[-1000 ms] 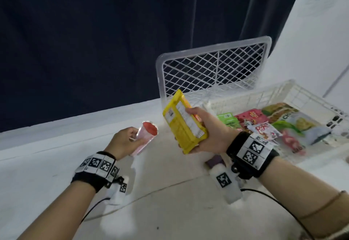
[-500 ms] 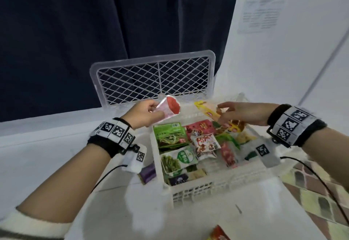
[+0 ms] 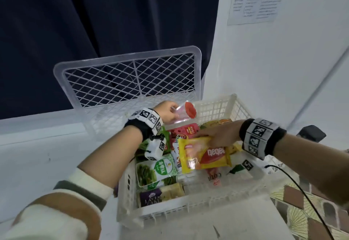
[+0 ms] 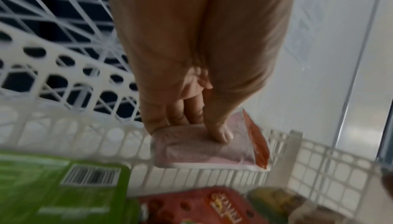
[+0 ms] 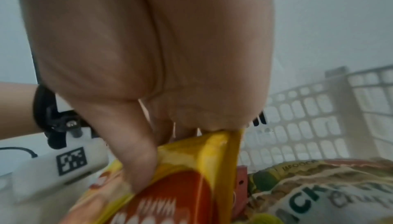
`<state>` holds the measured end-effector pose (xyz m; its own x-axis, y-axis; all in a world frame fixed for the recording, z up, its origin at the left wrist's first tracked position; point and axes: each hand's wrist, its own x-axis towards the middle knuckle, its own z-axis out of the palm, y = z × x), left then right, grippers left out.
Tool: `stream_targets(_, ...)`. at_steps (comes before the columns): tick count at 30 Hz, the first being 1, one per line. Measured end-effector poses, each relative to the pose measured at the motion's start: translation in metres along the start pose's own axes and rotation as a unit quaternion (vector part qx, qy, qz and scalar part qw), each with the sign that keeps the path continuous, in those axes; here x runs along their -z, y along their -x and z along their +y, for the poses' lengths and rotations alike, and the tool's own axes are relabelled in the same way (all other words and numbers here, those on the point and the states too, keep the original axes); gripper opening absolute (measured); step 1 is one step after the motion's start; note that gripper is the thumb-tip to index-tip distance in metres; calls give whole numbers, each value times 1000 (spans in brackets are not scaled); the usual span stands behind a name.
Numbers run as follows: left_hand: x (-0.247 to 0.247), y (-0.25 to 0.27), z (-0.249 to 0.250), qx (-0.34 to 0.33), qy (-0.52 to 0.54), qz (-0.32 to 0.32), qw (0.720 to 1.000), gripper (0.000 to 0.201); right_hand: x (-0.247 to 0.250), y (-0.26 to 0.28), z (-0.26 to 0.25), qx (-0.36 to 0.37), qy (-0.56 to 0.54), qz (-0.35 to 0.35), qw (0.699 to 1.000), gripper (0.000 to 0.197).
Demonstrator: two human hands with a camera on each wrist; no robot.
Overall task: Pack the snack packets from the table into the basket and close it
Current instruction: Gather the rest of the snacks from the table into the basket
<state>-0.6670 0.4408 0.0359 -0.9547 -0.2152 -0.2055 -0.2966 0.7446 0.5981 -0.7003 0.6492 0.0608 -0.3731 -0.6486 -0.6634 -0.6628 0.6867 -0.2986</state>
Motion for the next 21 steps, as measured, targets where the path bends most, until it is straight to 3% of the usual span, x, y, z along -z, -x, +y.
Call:
stream_targets(4, -33, -27, -15, 26, -30, -15, 999, 34, 3, -25, 1, 50, -1, -19, 999, 49)
stream_targets(9, -53, -44, -29, 33, -58, -39, 997, 34, 3, -47, 5, 58, 18, -89, 994, 39)
stream_targets(13, -62, -48, -39, 40, -17, 6, 999, 36, -6, -61, 13, 68, -19, -100, 992, 35)
stream_targets(18, -65, -43, -46, -9, -24, 35, 999, 32, -15, -56, 29, 80, -39, -66, 994, 30)
stream_targets(21, -65, -37, -48, -48, -35, 18, 998, 39, -19, -49, 40, 75, -60, -74, 993, 40)
